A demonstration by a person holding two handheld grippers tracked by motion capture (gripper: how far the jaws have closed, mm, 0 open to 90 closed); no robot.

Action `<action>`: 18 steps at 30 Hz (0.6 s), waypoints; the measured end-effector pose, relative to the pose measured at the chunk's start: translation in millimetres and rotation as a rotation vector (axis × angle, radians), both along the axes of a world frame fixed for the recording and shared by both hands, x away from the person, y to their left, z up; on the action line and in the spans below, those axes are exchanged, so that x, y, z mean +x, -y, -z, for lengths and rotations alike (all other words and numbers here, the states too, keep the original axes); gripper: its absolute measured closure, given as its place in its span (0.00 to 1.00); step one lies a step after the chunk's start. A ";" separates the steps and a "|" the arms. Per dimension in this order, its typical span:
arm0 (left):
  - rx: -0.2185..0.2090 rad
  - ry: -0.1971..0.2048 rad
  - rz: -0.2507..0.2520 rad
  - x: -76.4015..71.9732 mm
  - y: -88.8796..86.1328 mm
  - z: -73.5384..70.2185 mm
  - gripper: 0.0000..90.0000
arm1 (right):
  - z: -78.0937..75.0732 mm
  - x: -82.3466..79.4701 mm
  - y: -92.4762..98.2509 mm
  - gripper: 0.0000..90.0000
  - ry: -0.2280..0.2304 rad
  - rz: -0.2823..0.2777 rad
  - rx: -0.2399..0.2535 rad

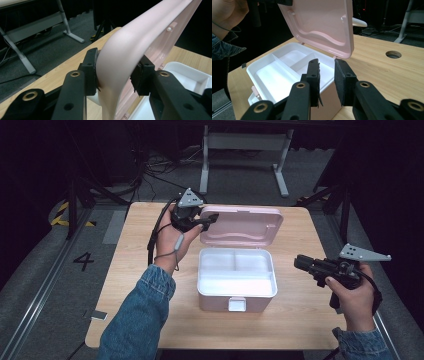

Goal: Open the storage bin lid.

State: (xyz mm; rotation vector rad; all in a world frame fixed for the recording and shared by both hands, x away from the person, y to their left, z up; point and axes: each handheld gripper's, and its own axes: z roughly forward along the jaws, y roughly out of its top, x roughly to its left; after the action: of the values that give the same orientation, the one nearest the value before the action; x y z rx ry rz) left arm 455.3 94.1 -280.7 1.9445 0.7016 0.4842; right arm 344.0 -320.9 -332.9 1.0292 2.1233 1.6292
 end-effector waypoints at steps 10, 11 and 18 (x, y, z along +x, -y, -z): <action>-0.007 -0.026 -0.035 18.7 2.7 2.8 0.67 | 3.9 6.8 10.9 0.82 -0.004 0.016 -0.005; -0.004 -0.027 -0.035 19.6 2.6 2.5 0.67 | 5.6 8.2 12.6 0.82 -0.009 0.023 -0.016; -0.013 -0.051 -0.058 29.5 4.7 5.5 0.65 | 22.3 21.6 15.3 0.77 -0.043 0.067 -0.125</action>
State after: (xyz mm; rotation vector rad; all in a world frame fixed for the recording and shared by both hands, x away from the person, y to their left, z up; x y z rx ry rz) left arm 484.8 89.4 -286.1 1.9344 0.7934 0.4663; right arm 365.6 -336.1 -355.1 1.0928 2.1630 1.4359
